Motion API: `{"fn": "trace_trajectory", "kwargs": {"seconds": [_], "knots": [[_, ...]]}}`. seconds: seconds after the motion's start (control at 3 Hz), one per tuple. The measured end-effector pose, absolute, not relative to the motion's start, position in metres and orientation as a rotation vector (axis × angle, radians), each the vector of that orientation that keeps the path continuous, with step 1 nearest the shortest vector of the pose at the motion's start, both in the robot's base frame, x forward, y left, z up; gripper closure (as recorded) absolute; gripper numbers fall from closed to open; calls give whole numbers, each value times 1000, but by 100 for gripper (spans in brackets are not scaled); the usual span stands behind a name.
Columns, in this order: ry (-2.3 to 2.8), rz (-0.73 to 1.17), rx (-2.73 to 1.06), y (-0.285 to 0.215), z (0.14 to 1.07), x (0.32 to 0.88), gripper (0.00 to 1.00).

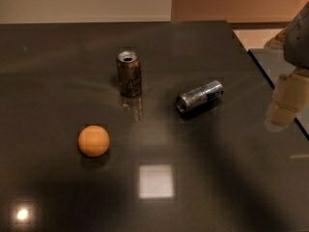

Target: Place redbull can upright

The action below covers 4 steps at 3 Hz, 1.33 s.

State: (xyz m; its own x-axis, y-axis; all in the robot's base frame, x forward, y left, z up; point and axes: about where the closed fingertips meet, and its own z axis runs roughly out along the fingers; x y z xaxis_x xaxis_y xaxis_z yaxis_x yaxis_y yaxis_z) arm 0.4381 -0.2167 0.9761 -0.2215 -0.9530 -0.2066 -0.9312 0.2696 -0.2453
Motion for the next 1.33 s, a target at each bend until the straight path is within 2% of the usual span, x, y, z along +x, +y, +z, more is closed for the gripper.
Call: {"fn": "trace_trajectory", "kwargs": {"seconds": [0.67, 1.33], "knots": [[2180, -72, -1789, -210, 977, 444, 0], [1916, 29, -2083, -164, 944, 490, 0]]}}
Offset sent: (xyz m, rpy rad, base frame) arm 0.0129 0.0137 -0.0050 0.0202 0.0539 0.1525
